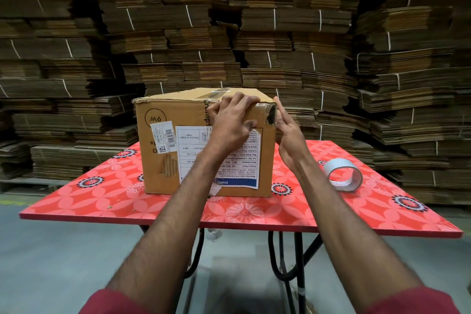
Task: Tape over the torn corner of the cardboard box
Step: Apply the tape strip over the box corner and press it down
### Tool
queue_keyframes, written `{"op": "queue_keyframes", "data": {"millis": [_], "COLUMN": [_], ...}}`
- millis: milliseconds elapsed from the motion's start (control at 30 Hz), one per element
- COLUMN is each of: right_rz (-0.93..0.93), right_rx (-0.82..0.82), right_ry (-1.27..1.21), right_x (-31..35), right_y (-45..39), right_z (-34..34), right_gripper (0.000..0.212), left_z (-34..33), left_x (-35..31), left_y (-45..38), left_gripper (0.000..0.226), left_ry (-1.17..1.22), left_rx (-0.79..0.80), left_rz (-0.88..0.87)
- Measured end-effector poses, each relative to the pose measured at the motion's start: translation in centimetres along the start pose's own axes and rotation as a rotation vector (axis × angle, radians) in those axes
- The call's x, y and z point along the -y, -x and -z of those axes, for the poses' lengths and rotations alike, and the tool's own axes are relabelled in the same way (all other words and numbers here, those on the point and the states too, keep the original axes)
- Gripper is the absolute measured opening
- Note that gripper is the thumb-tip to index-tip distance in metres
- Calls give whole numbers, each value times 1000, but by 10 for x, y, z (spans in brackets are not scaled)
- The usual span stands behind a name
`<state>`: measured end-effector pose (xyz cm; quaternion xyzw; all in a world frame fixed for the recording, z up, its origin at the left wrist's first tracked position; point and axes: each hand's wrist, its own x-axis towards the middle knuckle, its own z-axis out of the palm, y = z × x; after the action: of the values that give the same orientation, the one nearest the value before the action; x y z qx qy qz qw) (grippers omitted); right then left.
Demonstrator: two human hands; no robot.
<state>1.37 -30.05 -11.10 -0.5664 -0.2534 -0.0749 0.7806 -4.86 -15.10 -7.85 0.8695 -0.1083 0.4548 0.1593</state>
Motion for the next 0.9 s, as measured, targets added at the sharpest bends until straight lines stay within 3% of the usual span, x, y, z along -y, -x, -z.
{"op": "queue_keyframes", "data": {"millis": [200,333,500,700,900], "right_rz": [138,255,303,364,455], "right_rx": [-106,-69,-179,-198,-209], "right_ry": [299,516,718,986,1109], "right_x": [-6,4,-19,-38,-37], "right_y": [16,23,42,58,60], "right_z": [9,-4,-11,-2,-9], "right_gripper": [44,50,54,58,66], "left_z": [-2,-1,-4,-4,-2], "left_x": [1,1,2,1,1], "left_y": [0,0,0,0,1], "left_gripper": [52,52,51,51,51], "left_ry": [0,-13,-11,-18,-23], "left_rx": [-7,-9,-15,-16,-16], "left_rz": [-2,-12,-8,-3,-9]}}
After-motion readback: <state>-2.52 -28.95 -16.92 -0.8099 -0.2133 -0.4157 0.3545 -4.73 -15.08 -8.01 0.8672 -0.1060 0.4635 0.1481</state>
